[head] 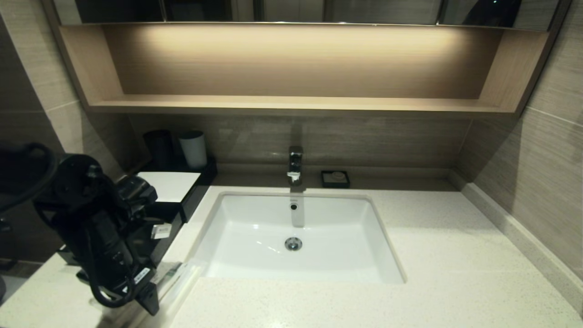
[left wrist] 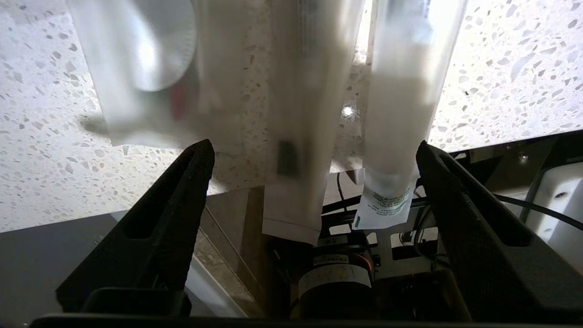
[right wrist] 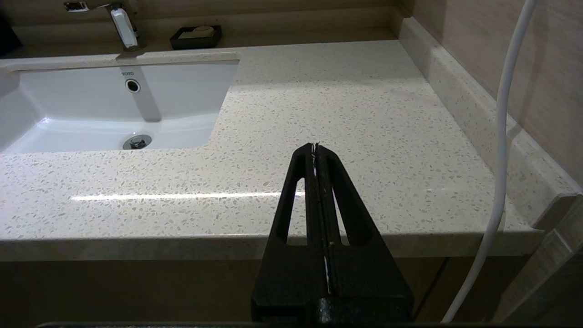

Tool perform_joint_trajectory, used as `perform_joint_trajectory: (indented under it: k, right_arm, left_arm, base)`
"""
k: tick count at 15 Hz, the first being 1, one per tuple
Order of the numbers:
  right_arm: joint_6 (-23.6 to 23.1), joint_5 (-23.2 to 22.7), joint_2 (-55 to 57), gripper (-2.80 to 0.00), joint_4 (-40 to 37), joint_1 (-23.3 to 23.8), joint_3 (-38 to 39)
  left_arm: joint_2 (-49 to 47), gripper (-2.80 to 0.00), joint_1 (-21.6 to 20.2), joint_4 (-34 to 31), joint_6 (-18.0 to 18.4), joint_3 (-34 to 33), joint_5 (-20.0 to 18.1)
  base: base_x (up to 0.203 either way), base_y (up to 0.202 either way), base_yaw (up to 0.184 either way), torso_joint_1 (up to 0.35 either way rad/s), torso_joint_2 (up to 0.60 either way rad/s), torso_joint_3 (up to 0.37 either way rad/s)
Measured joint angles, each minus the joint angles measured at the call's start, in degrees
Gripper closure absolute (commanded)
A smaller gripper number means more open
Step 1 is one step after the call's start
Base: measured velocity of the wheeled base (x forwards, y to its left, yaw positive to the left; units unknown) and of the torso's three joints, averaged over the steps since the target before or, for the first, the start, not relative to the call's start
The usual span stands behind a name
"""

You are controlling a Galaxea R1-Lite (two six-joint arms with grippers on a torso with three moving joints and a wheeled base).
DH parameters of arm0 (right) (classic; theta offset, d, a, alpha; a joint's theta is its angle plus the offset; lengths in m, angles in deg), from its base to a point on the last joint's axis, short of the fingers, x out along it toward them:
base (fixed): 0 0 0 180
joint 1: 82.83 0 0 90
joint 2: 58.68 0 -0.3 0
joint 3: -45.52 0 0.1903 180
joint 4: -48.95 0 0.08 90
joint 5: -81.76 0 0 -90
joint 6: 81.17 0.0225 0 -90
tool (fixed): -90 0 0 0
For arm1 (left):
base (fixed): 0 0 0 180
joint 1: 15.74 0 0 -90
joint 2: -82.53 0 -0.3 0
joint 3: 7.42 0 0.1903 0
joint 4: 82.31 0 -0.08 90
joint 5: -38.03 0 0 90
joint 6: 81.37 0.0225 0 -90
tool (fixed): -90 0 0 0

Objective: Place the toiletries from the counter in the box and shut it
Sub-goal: Pick up the bathroom toiletry

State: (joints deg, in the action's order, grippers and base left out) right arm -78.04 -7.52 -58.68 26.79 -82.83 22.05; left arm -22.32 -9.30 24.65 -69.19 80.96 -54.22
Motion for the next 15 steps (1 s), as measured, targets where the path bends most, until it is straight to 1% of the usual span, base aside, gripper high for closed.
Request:
perform_joint_trajectory:
  k: [9, 15]
  right_arm:
    - [0.02, -0.03, 0.00, 0.00, -0.02, 0.00, 0.00]
    - [0.02, -0.02, 0.00, 0.00, -0.02, 0.00, 0.00]
  left_arm:
    - [-1.21, -2.80, -2.39, 1.60, 0.66, -1.84, 0.33]
    - [-2.73, -2.80, -2.74, 2.32, 0.79, -1.95, 0.57]
  base:
    - [0.000, 0.000, 0.000, 0.000, 0.00, 0.000]
    - [0.000, 0.000, 0.000, 0.000, 0.00, 0.000]
